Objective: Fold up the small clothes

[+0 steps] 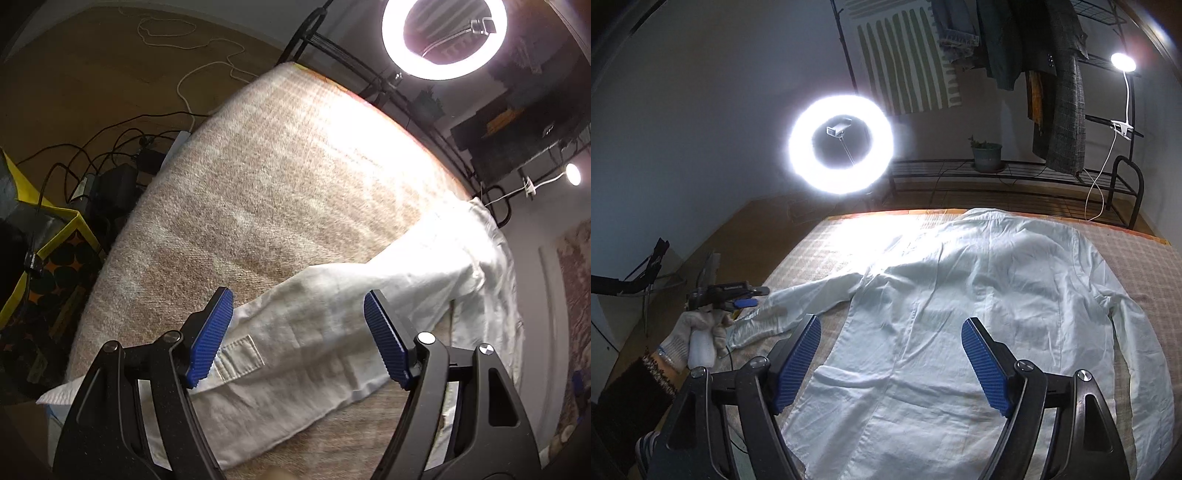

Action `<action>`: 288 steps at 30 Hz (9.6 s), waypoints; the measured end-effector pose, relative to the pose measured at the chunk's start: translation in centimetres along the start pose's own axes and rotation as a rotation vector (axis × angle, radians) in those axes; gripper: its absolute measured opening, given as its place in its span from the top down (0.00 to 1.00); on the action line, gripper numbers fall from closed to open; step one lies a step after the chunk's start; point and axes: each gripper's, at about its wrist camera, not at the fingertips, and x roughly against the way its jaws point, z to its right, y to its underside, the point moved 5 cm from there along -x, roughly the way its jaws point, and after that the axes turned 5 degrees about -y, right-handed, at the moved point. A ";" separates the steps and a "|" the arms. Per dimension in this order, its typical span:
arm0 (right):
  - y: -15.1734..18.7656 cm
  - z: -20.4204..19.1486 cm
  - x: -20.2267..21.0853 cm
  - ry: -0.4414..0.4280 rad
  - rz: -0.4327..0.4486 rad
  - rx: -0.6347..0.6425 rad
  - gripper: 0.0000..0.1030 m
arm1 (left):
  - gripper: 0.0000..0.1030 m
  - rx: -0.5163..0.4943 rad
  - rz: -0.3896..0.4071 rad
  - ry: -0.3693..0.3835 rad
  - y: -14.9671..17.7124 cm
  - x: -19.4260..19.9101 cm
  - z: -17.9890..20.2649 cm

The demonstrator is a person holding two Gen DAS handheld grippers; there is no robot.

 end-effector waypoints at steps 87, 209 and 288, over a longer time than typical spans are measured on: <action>4.3 6.2 -1.1 -0.048 -0.109 -0.103 0.45 | 0.45 -0.092 0.027 -0.049 12.5 6.8 9.8; 12.7 0.5 -5.8 -0.773 -0.482 -0.649 0.98 | 1.00 -0.239 0.016 0.112 10.6 6.5 20.1; -7.2 3.4 -31.2 -0.120 -0.412 -0.046 0.62 | 0.97 -0.160 -0.049 0.105 24.2 7.3 12.7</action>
